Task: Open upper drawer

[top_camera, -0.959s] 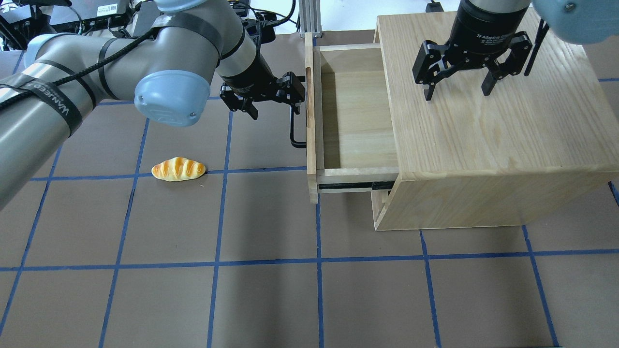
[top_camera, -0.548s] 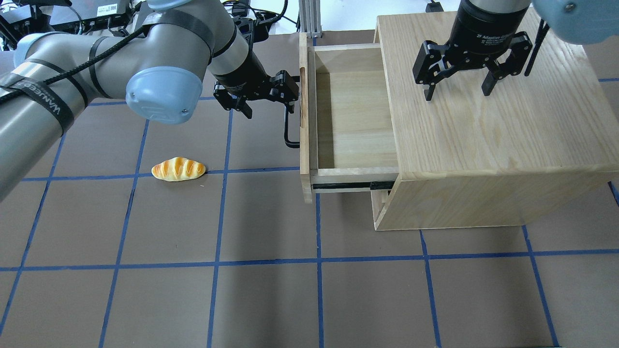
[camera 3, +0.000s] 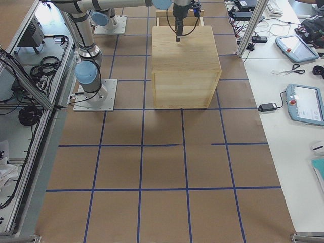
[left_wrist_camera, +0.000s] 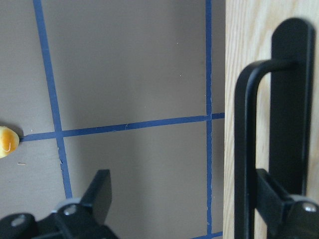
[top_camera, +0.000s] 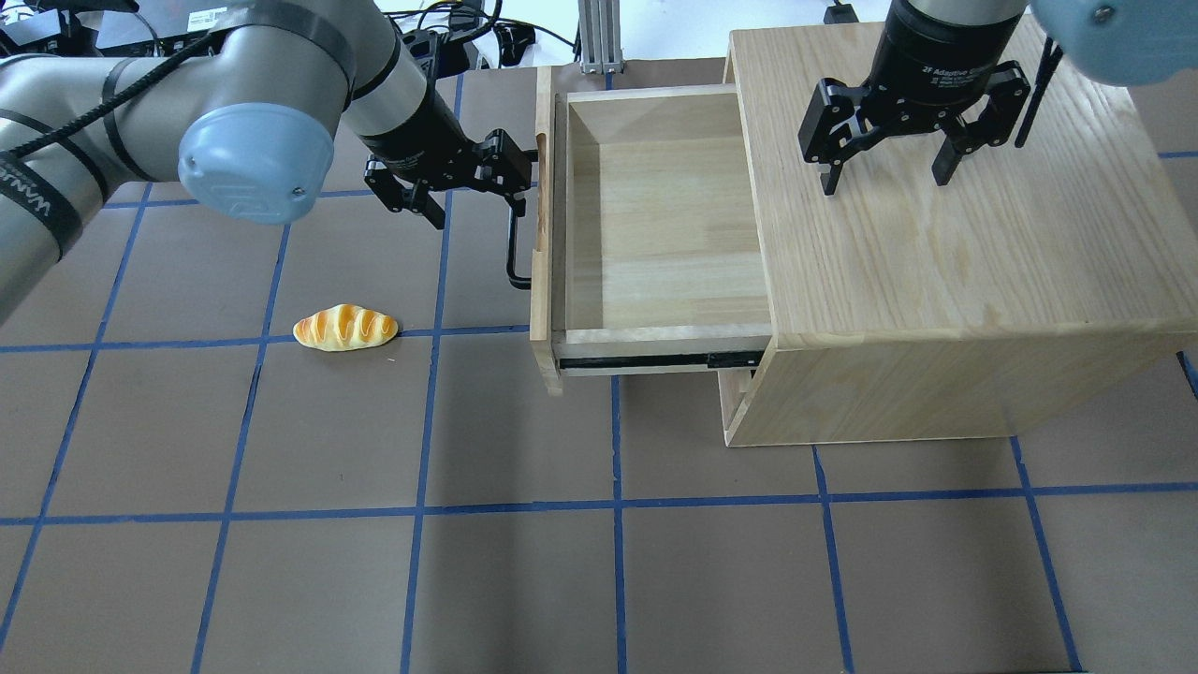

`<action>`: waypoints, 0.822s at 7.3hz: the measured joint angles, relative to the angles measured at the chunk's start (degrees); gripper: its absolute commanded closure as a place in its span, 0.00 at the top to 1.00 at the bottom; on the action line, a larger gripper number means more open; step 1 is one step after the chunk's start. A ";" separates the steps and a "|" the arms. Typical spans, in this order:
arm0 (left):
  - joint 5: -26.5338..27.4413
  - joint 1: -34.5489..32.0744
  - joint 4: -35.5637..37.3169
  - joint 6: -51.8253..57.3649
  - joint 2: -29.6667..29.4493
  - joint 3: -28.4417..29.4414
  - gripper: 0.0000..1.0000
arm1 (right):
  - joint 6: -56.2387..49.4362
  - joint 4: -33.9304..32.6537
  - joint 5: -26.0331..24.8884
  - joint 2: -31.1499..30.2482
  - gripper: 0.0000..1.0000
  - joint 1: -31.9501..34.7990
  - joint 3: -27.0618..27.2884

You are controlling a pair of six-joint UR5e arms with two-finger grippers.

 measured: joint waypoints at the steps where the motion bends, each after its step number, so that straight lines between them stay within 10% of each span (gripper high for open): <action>1: 0.09 0.79 -0.67 0.50 0.23 -0.01 1.00 | 0.00 0.00 0.00 0.00 1.00 -0.01 0.00; 6: 0.40 3.82 -4.47 2.16 1.65 0.38 1.00 | 0.00 0.00 0.00 0.00 1.00 0.02 0.00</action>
